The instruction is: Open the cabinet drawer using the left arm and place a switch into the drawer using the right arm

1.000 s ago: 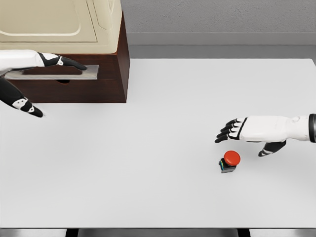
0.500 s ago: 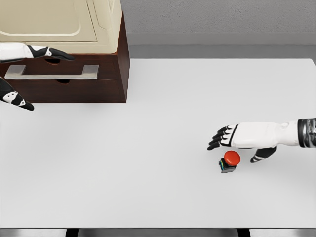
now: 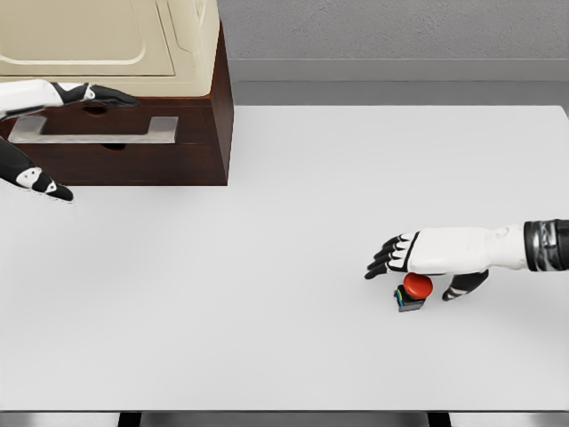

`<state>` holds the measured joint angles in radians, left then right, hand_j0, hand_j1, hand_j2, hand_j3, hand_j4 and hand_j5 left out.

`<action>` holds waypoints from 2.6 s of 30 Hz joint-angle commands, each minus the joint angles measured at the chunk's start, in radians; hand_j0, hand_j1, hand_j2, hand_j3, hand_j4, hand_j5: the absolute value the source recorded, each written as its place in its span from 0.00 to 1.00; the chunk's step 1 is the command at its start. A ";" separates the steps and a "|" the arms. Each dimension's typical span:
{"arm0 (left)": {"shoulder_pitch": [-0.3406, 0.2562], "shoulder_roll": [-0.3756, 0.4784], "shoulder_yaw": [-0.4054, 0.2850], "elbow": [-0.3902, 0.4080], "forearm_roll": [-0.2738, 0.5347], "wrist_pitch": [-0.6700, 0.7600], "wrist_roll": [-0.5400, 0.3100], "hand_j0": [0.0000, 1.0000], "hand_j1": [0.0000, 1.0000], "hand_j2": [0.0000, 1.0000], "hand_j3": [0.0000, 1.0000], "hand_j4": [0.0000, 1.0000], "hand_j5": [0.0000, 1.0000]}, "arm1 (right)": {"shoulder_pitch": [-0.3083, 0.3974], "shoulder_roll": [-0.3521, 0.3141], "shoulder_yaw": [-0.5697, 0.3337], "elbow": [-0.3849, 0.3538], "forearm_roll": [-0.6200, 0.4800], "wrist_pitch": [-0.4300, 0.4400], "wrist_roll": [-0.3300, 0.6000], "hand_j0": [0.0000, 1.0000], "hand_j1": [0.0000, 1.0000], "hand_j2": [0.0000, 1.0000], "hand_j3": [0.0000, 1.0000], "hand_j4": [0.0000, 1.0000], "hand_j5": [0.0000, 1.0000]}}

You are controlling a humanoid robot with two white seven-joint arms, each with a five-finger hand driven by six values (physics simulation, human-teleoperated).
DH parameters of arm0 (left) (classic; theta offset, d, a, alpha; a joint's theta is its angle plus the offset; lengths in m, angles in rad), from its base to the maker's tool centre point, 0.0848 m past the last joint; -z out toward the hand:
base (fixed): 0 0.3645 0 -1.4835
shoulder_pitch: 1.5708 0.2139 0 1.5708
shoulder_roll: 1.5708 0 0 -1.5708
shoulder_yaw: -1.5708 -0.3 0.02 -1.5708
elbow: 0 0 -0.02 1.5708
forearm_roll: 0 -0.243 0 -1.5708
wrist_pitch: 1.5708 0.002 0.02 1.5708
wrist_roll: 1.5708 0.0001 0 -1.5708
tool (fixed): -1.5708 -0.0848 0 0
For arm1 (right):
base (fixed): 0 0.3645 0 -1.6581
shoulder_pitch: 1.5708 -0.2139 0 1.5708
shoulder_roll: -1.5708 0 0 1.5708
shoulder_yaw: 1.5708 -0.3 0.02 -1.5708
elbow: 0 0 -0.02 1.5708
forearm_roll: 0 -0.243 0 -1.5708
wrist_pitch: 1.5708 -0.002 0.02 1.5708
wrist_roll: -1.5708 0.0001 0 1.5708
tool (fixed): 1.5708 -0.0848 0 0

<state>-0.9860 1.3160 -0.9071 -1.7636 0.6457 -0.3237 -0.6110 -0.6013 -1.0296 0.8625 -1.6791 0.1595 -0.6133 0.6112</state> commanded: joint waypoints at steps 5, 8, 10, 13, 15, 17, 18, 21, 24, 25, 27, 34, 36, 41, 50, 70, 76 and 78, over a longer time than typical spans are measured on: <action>-0.025 0.000 0.025 0.000 0.009 -0.009 0.000 1.00 1.00 1.00 1.00 1.00 1.00 | 0.000 0.000 0.007 -0.001 -0.006 0.002 0.000 1.00 1.00 1.00 1.00 1.00 1.00; -0.036 -0.003 0.027 -0.002 0.005 -0.003 0.000 1.00 1.00 1.00 1.00 1.00 1.00 | 0.000 -0.001 0.007 0.001 -0.028 0.002 0.000 1.00 1.00 1.00 1.00 1.00 1.00; -0.036 -0.006 0.027 -0.002 -0.001 0.000 0.000 1.00 1.00 1.00 1.00 1.00 1.00 | 0.000 -0.006 0.007 0.002 -0.054 0.002 0.000 1.00 1.00 1.00 1.00 1.00 1.00; -0.031 -0.043 0.025 -0.002 -0.064 0.003 0.000 1.00 1.00 1.00 1.00 1.00 1.00 | 0.000 -0.009 0.007 0.005 -0.089 0.002 0.000 1.00 1.00 1.00 1.00 1.00 1.00; -0.026 -0.044 0.020 -0.002 -0.066 0.021 0.000 1.00 1.00 1.00 1.00 1.00 1.00 | 0.000 -0.009 0.007 0.005 -0.089 0.002 0.000 1.00 1.00 1.00 1.00 1.00 1.00; -0.025 -0.060 0.010 -0.002 -0.064 0.060 0.000 1.00 1.00 1.00 1.00 1.00 1.00 | 0.002 -0.009 0.009 0.002 -0.089 0.002 0.000 1.00 1.00 1.00 1.00 1.00 1.00; -0.022 -0.063 0.008 0.000 -0.063 0.069 0.000 1.00 1.00 1.00 1.00 1.00 1.00 | 0.002 -0.009 0.009 0.002 -0.089 0.002 0.000 1.00 1.00 1.00 1.00 1.00 1.00; -0.002 -0.066 0.008 0.000 -0.060 0.069 0.000 1.00 1.00 1.00 1.00 1.00 1.00 | 0.002 -0.009 0.010 0.001 -0.087 0.002 0.000 0.99 0.99 0.99 0.99 0.99 0.99; 0.000 -0.066 0.008 0.000 -0.061 0.160 0.000 1.00 1.00 1.00 1.00 1.00 1.00 | 0.002 -0.010 0.010 0.001 -0.087 0.002 0.000 0.99 0.99 0.99 0.99 0.99 0.99; 0.001 -0.066 0.008 0.000 -0.061 0.163 0.000 1.00 1.00 1.00 1.00 1.00 1.00 | 0.002 -0.010 0.019 -0.001 -0.087 0.002 0.000 0.99 0.99 0.99 0.99 0.99 0.99; 0.000 -0.067 0.010 0.000 -0.063 0.221 0.000 1.00 1.00 1.00 1.00 1.00 1.00 | 0.002 -0.010 0.023 -0.001 -0.087 0.002 0.000 0.99 0.99 0.99 0.99 0.99 0.99; 0.013 -0.087 0.010 0.001 -0.067 0.336 0.000 1.00 1.00 1.00 1.00 1.00 1.00 | 0.000 -0.015 0.023 -0.001 -0.087 0.002 0.000 0.97 0.97 0.97 0.97 0.97 0.97; 0.017 -0.087 0.010 0.000 -0.066 0.338 0.000 1.00 1.00 1.00 1.00 1.00 1.00 | 0.002 -0.015 0.023 -0.001 -0.087 0.002 0.000 0.97 0.97 0.97 0.97 0.97 0.97; 0.038 -0.089 0.011 0.004 -0.064 0.382 0.000 1.00 1.00 1.00 1.00 1.00 1.00 | 0.000 -0.010 0.029 -0.001 -0.087 0.002 0.000 0.97 0.97 0.97 0.97 0.97 0.97; 0.038 -0.147 0.011 0.072 -0.070 0.400 0.000 1.00 1.00 1.00 1.00 1.00 1.00 | 0.000 -0.006 0.041 0.002 -0.087 0.002 0.000 0.91 0.91 0.91 0.91 0.91 0.91; 0.059 -0.207 0.008 0.151 -0.098 0.417 0.000 1.00 1.00 1.00 1.00 1.00 1.00 | 0.000 -0.010 0.041 0.007 -0.087 0.002 0.000 0.78 0.78 0.78 0.78 0.78 0.78; 0.069 -0.211 0.008 0.151 -0.098 0.417 0.000 1.00 1.00 1.00 1.00 1.00 1.00 | 0.000 -0.010 0.043 0.013 -0.087 0.002 0.000 0.74 0.74 0.74 0.74 0.74 0.74; 0.073 -0.211 0.010 0.161 -0.101 0.417 0.000 1.00 1.00 1.00 1.00 1.00 1.00 | 0.002 -0.012 0.043 0.015 -0.087 0.002 0.000 0.72 0.72 0.72 0.72 0.72 0.72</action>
<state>-0.9127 1.1044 -0.8988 -1.6078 0.5426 0.0936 -0.6111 -0.5998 -1.0397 0.9052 -1.6662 0.0785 -0.6133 0.6112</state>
